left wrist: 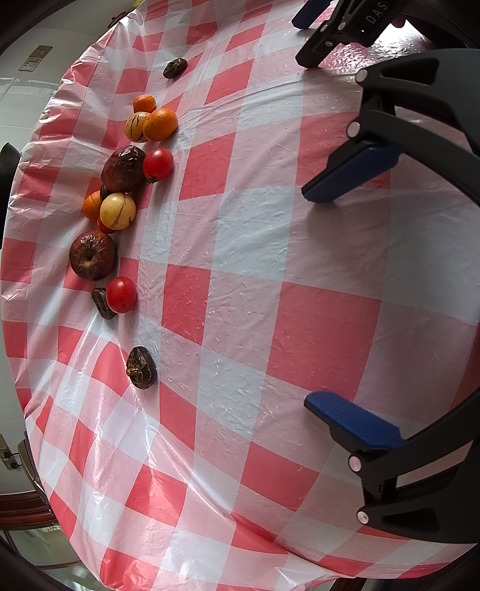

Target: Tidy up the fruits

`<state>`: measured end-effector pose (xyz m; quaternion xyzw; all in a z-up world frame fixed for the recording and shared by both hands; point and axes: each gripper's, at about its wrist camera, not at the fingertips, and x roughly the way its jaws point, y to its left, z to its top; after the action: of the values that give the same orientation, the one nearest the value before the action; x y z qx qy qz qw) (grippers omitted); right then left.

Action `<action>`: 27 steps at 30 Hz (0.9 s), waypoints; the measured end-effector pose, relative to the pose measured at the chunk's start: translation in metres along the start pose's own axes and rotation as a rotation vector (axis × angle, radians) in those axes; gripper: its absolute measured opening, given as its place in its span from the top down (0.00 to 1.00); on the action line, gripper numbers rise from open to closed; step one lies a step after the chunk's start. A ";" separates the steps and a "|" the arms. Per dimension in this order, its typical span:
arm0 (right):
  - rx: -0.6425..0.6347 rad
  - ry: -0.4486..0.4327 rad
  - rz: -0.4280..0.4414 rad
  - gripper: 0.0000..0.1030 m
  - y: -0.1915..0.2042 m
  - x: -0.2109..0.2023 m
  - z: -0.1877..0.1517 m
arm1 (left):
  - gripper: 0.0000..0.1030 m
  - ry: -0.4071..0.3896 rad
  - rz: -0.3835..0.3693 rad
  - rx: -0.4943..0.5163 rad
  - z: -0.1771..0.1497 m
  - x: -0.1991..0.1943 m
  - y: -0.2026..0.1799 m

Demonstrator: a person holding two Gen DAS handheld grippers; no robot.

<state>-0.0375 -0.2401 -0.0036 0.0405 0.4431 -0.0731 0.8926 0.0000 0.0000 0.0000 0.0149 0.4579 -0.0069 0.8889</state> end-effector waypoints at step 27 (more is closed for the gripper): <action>-0.001 -0.001 0.000 0.15 0.001 0.000 -0.002 | 0.01 0.000 0.000 0.000 0.000 0.000 0.000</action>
<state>-0.0386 -0.2385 -0.0045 0.0398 0.4426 -0.0729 0.8929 0.0000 0.0000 0.0000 0.0148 0.4578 -0.0070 0.8889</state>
